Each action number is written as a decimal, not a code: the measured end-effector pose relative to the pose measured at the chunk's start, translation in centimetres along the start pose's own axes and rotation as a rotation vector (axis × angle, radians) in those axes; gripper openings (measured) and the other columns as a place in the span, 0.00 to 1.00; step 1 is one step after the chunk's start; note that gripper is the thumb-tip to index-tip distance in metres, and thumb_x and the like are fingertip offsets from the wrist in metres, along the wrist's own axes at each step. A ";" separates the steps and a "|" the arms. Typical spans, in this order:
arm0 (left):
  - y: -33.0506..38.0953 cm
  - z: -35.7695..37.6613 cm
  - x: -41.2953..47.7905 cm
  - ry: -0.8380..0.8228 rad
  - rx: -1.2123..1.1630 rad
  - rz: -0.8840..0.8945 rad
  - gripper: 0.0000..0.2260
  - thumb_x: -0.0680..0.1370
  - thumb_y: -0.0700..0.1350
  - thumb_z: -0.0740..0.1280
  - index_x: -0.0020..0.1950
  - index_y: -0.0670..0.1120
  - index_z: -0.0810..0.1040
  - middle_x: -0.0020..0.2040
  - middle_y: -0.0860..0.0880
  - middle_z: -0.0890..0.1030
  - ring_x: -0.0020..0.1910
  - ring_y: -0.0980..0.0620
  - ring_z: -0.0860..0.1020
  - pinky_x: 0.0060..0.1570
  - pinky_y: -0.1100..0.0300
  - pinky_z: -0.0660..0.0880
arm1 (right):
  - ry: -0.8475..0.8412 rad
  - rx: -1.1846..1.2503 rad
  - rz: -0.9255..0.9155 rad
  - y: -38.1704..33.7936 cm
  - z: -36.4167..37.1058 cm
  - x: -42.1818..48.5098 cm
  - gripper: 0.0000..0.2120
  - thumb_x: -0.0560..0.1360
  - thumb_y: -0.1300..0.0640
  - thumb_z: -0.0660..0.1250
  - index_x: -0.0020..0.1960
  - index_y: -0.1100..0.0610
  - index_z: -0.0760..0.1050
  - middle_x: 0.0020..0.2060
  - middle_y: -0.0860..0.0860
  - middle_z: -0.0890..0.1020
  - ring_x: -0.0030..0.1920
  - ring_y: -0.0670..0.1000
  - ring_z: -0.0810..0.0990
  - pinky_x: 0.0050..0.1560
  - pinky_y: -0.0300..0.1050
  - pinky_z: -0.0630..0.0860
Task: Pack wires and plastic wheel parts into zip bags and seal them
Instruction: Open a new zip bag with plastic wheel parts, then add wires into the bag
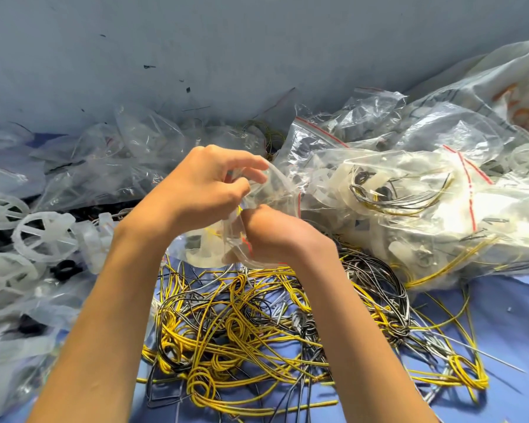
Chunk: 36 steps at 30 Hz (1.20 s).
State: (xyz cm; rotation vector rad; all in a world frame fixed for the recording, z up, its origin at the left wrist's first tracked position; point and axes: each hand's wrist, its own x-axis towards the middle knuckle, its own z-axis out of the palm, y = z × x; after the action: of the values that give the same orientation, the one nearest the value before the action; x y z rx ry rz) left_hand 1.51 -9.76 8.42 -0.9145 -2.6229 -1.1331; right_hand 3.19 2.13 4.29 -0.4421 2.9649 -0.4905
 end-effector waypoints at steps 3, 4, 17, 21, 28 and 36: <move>-0.4 -0.1 0.2 0.037 0.058 -0.017 0.20 0.72 0.32 0.60 0.57 0.49 0.81 0.48 0.53 0.84 0.27 0.60 0.71 0.29 0.73 0.70 | -0.016 -0.094 -0.035 0.2 -1.6 -0.7 0.22 0.72 0.48 0.71 0.65 0.48 0.74 0.51 0.54 0.78 0.46 0.54 0.74 0.43 0.40 0.66; -0.5 -0.2 0.2 0.055 0.078 -0.027 0.19 0.72 0.33 0.61 0.57 0.49 0.81 0.48 0.53 0.84 0.29 0.62 0.72 0.31 0.75 0.68 | 0.007 -0.110 -0.033 0.4 -2.1 -0.9 0.24 0.70 0.48 0.72 0.65 0.47 0.73 0.52 0.53 0.79 0.46 0.53 0.74 0.43 0.40 0.66; -0.9 -0.2 0.0 0.112 0.315 -0.327 0.25 0.64 0.49 0.57 0.59 0.55 0.79 0.56 0.48 0.82 0.57 0.43 0.77 0.58 0.49 0.73 | 0.493 0.328 -0.335 0.8 -2.5 -0.7 0.08 0.70 0.64 0.66 0.40 0.59 0.84 0.26 0.46 0.79 0.33 0.48 0.77 0.36 0.40 0.72; -2.7 -0.4 0.1 0.198 0.445 -0.498 0.19 0.73 0.42 0.63 0.63 0.55 0.76 0.62 0.43 0.78 0.61 0.38 0.73 0.57 0.49 0.70 | 0.901 0.407 -0.072 1.1 -2.6 -0.3 0.12 0.65 0.53 0.58 0.26 0.58 0.71 0.22 0.49 0.72 0.30 0.53 0.73 0.30 0.45 0.64; -3.7 -0.7 0.3 0.233 0.498 -0.549 0.19 0.74 0.39 0.62 0.64 0.51 0.76 0.63 0.39 0.76 0.62 0.35 0.72 0.57 0.48 0.70 | 0.193 0.076 0.181 5.0 0.5 1.6 0.10 0.71 0.59 0.59 0.39 0.61 0.77 0.40 0.58 0.81 0.44 0.58 0.79 0.43 0.46 0.76; -4.1 -0.6 0.5 0.218 0.496 -0.525 0.18 0.74 0.40 0.62 0.62 0.53 0.76 0.61 0.40 0.77 0.60 0.36 0.73 0.56 0.49 0.70 | -0.145 -0.037 0.106 6.1 4.2 2.8 0.20 0.77 0.54 0.63 0.68 0.54 0.71 0.65 0.56 0.71 0.67 0.57 0.68 0.66 0.51 0.66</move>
State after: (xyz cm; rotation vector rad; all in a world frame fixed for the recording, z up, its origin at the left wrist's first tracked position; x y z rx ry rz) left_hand -1.34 -12.16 6.46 -0.0050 -2.8161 -0.5492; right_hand -0.48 5.57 -1.82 -0.3082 2.8438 -0.3757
